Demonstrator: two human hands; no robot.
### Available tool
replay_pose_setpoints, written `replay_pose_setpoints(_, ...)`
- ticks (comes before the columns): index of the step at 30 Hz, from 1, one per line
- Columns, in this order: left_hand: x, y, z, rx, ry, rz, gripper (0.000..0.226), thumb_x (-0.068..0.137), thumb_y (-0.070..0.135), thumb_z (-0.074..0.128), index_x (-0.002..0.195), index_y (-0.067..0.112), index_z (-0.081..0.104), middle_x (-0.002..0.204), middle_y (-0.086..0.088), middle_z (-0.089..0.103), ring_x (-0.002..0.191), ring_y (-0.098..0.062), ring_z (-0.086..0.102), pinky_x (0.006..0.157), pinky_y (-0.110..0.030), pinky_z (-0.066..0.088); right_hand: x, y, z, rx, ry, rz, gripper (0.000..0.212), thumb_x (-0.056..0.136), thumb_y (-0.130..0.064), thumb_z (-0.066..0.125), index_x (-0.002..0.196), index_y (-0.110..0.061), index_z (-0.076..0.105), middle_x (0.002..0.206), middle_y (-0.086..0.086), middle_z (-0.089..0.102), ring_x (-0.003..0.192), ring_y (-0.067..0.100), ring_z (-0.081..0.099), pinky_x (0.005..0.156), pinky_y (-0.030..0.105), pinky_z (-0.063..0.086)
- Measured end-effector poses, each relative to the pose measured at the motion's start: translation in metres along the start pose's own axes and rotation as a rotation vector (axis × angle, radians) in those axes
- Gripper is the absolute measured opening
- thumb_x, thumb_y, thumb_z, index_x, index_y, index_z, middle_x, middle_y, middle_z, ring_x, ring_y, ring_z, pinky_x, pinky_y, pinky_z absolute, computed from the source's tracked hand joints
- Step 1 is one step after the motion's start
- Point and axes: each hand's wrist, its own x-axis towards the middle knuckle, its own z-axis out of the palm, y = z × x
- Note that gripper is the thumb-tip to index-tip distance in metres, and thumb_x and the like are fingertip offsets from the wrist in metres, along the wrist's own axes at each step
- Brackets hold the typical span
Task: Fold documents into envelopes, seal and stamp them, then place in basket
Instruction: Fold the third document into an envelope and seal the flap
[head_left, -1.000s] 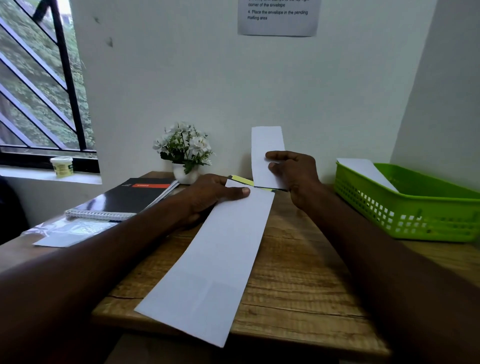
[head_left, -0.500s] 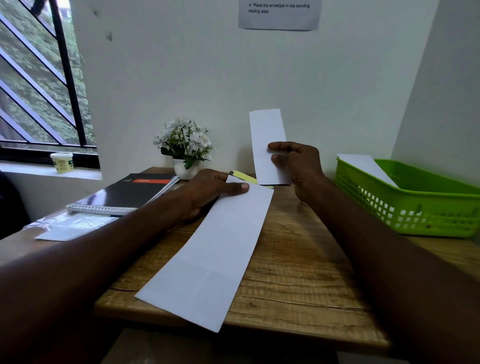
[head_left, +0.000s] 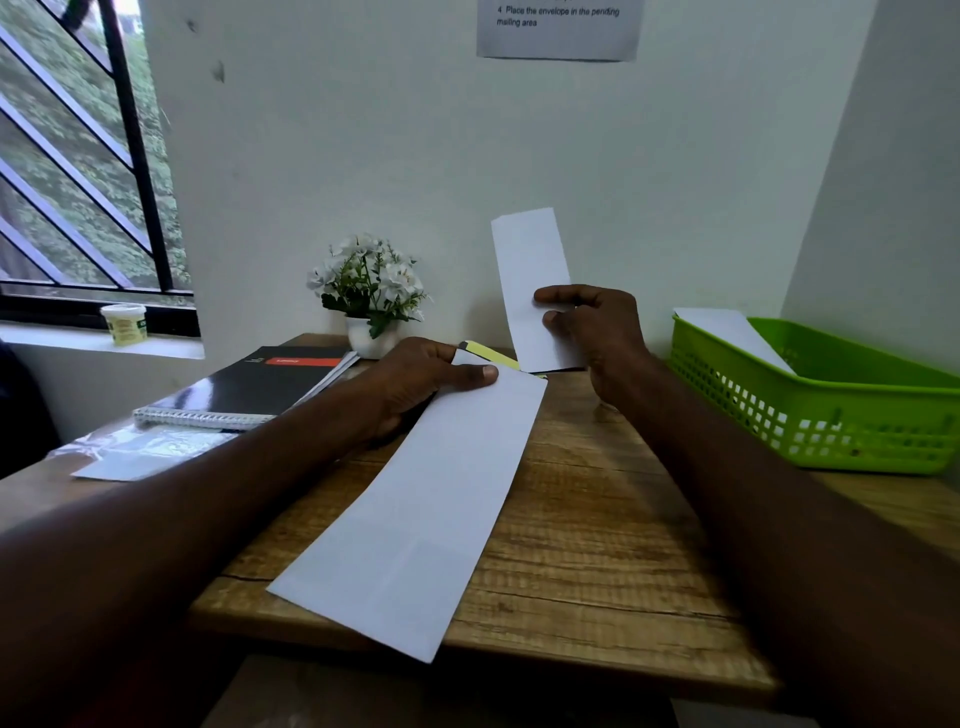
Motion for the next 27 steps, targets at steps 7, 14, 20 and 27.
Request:
replay_pose_setpoints(7,0.003,-0.001,-0.001,0.005,0.002,-0.002,0.034,0.085,0.015,0.081,0.115,0.000,0.075,0.108,-0.021,0.077,0.098,-0.035,0.074,0.089,-0.044,0.062,0.000,-0.001,0.000,-0.048,-0.001,-0.039,0.036,0.081,0.007,0.066,0.087,-0.025,0.082,0.104,-0.011,0.077,0.104,0.013,0.068,0.086,0.026,0.057)
replay_pose_setpoints(14,0.004,-0.001,-0.001,-0.007,-0.009,-0.005,0.034,0.085,0.015,0.081,0.115,0.000,0.075,0.109,-0.020,0.077,0.095,-0.033,0.075,0.085,-0.041,0.063,-0.003,-0.002,0.003,0.002,-0.064,-0.022,0.034,0.082,0.008,0.069,0.093,-0.021,0.082,0.103,-0.008,0.077,0.102,0.017,0.070,0.091,0.031,0.058)
replay_pose_setpoints(20,0.002,0.001,0.000,-0.045,0.000,-0.005,0.032,0.086,0.013,0.080,0.114,-0.001,0.074,0.108,-0.021,0.077,0.090,-0.031,0.076,0.077,-0.037,0.064,-0.003,-0.001,0.010,0.119,-0.161,0.083,0.024,0.087,-0.001,0.073,0.104,-0.016,0.082,0.109,0.000,0.078,0.106,0.021,0.072,0.085,0.033,0.061)
replay_pose_setpoints(27,0.002,0.003,0.000,-0.041,0.016,-0.010,0.034,0.086,0.014,0.080,0.116,0.000,0.073,0.108,-0.019,0.077,0.091,-0.031,0.076,0.074,-0.036,0.063,-0.011,-0.003,0.016,0.306,-0.303,0.285,0.027,0.094,-0.008,0.067,0.119,-0.015,0.076,0.122,0.005,0.075,0.112,0.028,0.069,0.097,0.040,0.058)
